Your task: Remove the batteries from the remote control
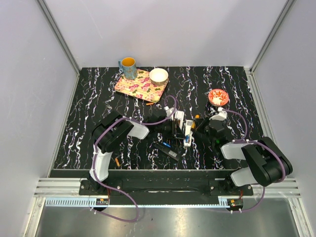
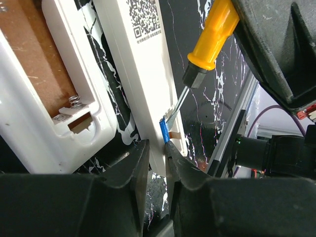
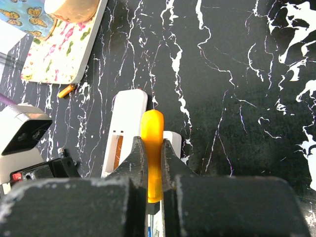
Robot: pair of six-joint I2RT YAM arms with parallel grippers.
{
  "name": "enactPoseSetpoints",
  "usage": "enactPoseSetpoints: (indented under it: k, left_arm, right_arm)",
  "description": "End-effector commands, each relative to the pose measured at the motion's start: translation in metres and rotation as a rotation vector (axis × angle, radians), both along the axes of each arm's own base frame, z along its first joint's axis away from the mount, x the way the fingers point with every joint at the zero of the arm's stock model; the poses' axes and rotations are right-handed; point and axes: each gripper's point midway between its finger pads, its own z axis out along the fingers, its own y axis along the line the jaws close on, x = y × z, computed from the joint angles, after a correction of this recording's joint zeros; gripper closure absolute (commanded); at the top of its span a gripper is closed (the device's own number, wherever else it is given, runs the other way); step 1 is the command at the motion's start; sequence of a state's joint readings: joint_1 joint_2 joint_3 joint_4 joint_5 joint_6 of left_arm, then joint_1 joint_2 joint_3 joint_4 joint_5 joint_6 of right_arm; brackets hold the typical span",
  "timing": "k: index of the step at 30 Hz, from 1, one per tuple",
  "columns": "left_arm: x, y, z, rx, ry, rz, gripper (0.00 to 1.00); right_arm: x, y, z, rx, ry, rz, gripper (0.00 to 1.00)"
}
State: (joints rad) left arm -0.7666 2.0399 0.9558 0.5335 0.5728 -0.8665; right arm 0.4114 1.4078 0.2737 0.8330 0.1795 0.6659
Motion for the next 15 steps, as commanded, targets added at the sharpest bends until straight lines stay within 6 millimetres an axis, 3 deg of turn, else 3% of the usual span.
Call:
enactPoseSetpoints:
  k: [1,15]
  left_arm:
    - [-0.007,-0.010,0.015,-0.073,-0.017,-0.033,0.78]
    - [-0.013,-0.021,0.018,-0.118,0.009,-0.050,0.78]
  right_arm:
    - [0.007,0.009,0.004,-0.006,-0.015,-0.013,1.00]
    - [-0.001,0.033,-0.004,0.134,0.072,0.057,1.00]
